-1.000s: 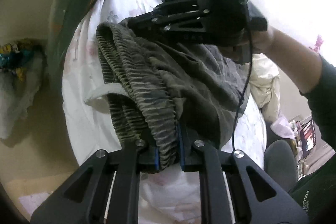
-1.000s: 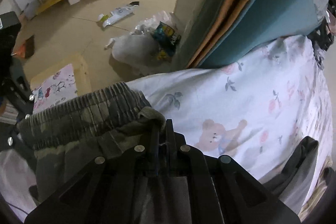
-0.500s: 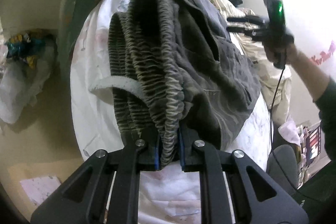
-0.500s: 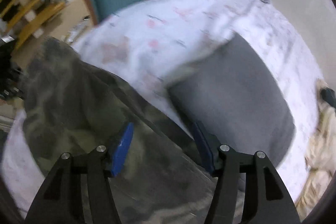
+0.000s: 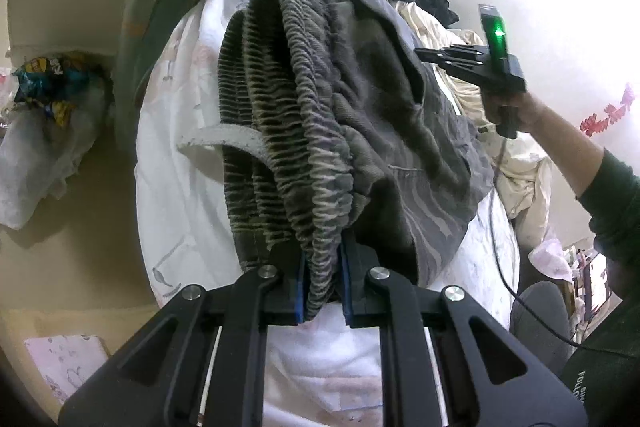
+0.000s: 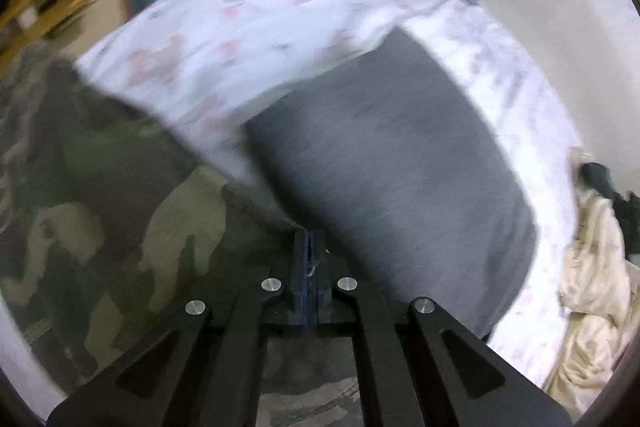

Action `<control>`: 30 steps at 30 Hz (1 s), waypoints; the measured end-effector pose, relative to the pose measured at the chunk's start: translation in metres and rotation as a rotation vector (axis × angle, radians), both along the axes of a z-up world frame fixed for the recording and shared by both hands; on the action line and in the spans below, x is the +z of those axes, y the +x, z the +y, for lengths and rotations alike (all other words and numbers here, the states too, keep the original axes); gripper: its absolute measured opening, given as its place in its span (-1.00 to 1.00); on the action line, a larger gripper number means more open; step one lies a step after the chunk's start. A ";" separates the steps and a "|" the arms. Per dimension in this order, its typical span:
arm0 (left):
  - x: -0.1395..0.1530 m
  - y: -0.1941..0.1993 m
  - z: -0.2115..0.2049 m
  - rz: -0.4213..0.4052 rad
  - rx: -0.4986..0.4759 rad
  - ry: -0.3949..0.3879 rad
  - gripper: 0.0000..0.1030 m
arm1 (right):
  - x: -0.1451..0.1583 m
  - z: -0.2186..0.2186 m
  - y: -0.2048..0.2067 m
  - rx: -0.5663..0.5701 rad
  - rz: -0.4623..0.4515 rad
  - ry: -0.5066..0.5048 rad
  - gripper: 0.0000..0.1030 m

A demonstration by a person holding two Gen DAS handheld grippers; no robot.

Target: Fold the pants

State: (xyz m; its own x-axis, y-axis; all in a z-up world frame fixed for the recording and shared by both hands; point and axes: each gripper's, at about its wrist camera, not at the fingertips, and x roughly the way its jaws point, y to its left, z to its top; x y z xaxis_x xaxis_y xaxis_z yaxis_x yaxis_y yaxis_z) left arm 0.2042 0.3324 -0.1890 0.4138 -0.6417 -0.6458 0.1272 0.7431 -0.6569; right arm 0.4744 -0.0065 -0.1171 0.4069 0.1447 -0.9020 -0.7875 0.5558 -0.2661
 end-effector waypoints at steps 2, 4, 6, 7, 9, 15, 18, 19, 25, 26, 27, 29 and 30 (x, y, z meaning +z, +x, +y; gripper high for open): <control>0.000 0.001 0.000 0.007 0.001 0.003 -0.79 | -0.020 0.006 0.007 -0.003 0.002 -0.041 -1.00; 0.002 0.002 0.000 0.024 0.007 -0.001 -0.73 | -0.046 0.013 0.005 0.008 0.020 -0.102 -1.00; 0.004 0.003 0.004 0.059 0.027 -0.031 -0.70 | -0.056 0.018 -0.002 0.027 -0.038 -0.142 -0.98; 0.008 0.003 0.004 0.071 0.029 -0.028 -0.65 | -0.052 0.020 -0.002 0.021 -0.034 -0.138 -0.94; 0.025 0.001 0.002 0.074 0.028 0.043 -0.46 | -0.038 0.011 -0.001 0.011 0.004 -0.102 -0.94; 0.102 -0.010 0.008 -0.101 0.128 0.289 0.19 | 0.045 -0.092 0.005 -0.104 0.013 0.089 -0.86; 0.127 0.005 -0.017 -0.209 0.144 0.396 0.20 | 0.063 -0.161 0.006 -0.284 -0.006 0.113 0.02; 0.128 0.015 -0.030 -0.220 0.141 0.430 0.20 | 0.062 -0.184 0.010 -0.334 -0.020 0.103 0.26; 0.087 0.088 -0.098 -0.069 0.083 0.496 -0.43 | 0.029 -0.247 0.034 -0.487 -0.018 0.017 0.26; 0.068 0.099 -0.109 -0.007 0.062 0.567 -0.46 | 0.024 -0.249 0.036 -0.480 -0.031 -0.006 0.26; 0.053 0.103 -0.114 0.031 0.055 0.630 -0.57 | 0.016 -0.252 0.038 -0.474 -0.035 -0.024 0.26; 0.020 0.109 -0.116 0.119 0.036 0.712 -0.68 | 0.005 -0.250 0.047 -0.441 -0.018 -0.033 0.26; 0.011 0.108 -0.114 0.115 0.034 0.706 -0.67 | -0.003 -0.248 0.048 -0.425 -0.021 -0.039 0.26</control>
